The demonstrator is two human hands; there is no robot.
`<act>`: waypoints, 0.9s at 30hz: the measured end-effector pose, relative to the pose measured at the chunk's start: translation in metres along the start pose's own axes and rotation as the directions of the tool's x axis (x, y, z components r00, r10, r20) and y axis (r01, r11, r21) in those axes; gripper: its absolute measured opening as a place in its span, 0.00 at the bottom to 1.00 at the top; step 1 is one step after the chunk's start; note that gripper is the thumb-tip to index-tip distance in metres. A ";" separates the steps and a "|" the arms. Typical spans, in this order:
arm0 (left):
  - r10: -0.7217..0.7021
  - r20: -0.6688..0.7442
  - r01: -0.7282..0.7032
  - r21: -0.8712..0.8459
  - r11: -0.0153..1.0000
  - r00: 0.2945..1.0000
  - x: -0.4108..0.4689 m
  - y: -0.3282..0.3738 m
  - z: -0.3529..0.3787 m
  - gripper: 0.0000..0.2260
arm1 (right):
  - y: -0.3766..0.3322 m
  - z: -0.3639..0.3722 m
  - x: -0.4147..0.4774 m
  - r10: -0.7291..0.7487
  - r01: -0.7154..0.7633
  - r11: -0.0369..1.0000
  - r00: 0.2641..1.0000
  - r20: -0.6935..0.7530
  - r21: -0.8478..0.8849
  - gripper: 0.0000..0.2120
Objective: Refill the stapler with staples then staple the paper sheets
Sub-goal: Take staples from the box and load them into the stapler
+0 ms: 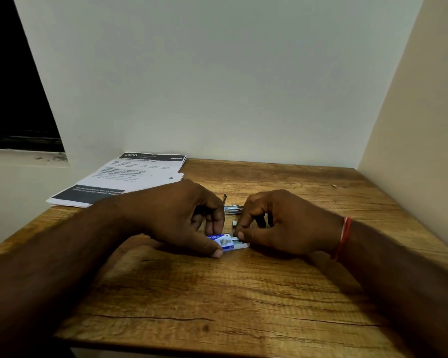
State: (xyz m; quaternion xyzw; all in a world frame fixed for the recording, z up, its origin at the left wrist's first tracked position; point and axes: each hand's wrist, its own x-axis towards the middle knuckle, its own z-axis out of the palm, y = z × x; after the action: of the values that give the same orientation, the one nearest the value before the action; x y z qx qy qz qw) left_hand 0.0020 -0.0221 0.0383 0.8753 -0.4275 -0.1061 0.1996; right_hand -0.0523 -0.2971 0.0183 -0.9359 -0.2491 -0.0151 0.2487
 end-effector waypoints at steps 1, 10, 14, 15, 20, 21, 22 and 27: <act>0.002 -0.001 -0.002 0.004 1.000 1.000 0.000 0.000 0.000 0.15 | -0.001 0.000 0.000 0.007 -0.007 1.000 1.000 -0.002 -0.002 0.02; 0.014 0.001 -0.014 0.019 1.000 1.000 0.001 -0.003 0.000 0.14 | -0.003 0.004 0.002 0.031 -0.030 0.998 0.999 0.013 -0.049 0.03; 0.012 0.002 -0.012 0.019 1.000 1.000 0.002 -0.004 0.000 0.14 | -0.003 0.001 0.001 0.003 -0.001 0.995 1.000 0.020 -0.095 0.05; 0.010 -0.001 -0.010 0.021 1.000 1.000 0.001 -0.005 0.000 0.14 | -0.003 -0.001 0.000 -0.005 0.005 0.996 1.000 0.005 -0.084 0.05; 0.056 -0.229 -0.056 0.006 0.998 0.972 0.005 -0.004 0.007 0.12 | 0.000 -0.007 0.000 0.018 -0.019 1.000 0.993 -0.119 -0.007 0.05; 0.077 -0.310 -0.084 -0.008 0.996 0.948 0.007 -0.004 0.009 0.10 | 0.000 -0.006 0.002 0.033 -0.030 0.999 0.989 -0.141 0.023 0.05; 0.087 -0.374 -0.105 -0.026 0.994 0.923 0.008 -0.002 0.011 0.08 | 0.001 -0.004 0.004 0.053 -0.044 0.997 0.985 -0.163 0.057 0.05; 0.056 -0.483 -0.116 -0.094 0.989 0.874 0.015 0.001 0.018 0.05 | 0.000 0.007 0.007 0.100 -0.064 0.980 0.977 -0.187 0.187 0.07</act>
State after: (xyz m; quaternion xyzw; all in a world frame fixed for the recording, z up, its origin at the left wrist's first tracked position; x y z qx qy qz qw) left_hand 0.0038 -0.0392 0.0224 0.8408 -0.3961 0.0973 0.3559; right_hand -0.0470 -0.2902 0.0133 -0.9131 -0.1849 -0.0741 0.3557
